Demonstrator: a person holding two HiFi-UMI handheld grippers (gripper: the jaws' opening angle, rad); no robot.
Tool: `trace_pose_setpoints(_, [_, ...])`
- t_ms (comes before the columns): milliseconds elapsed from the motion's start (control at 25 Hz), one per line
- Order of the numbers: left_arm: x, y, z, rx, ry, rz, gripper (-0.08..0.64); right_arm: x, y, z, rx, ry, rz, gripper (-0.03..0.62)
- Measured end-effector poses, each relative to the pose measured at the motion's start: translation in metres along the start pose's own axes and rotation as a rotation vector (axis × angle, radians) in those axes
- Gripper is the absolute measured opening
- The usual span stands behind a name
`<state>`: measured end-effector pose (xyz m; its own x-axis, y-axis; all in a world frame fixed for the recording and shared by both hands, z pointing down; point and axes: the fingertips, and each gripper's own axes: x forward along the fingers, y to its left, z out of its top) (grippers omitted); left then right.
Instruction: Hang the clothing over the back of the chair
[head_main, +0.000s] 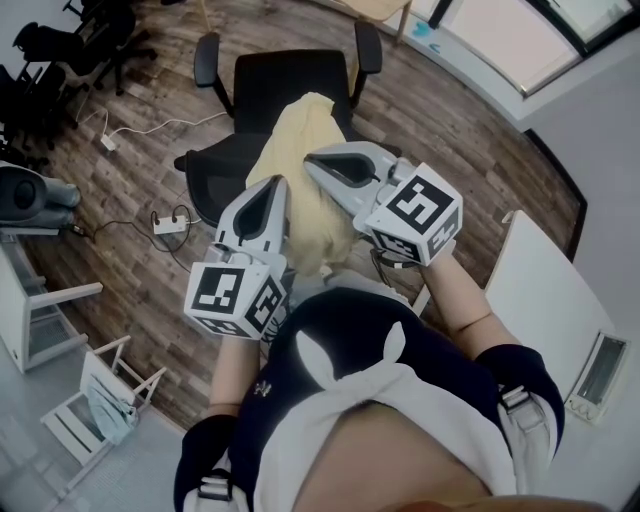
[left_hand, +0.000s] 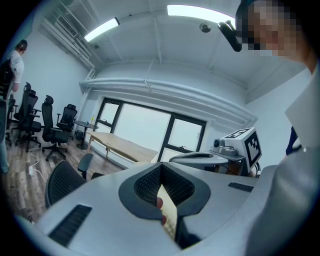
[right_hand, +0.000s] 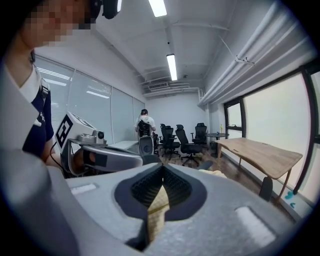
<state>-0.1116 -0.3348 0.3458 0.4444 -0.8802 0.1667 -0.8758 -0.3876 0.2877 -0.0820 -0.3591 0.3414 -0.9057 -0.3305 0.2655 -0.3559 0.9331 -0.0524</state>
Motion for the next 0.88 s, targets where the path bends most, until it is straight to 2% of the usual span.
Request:
trace_pose_setpoints(200, [-0.003,-0.004,-0.003,-0.004,0.012,-0.009,0.006,-0.005,0.014,-0.002,0.007,-0.022,0.007,-0.002])
trace_pose_setpoints(600, [-0.002,-0.012,-0.011,0.000,0.029,-0.017,0.006,-0.015,0.016,-0.007,0.010,-0.036,-0.034,-0.002])
trace_pose_setpoints(880, [0.002,-0.013,-0.019,-0.001,0.043,-0.013,0.006,-0.010,0.023,-0.012,-0.042,-0.002,-0.056,-0.002])
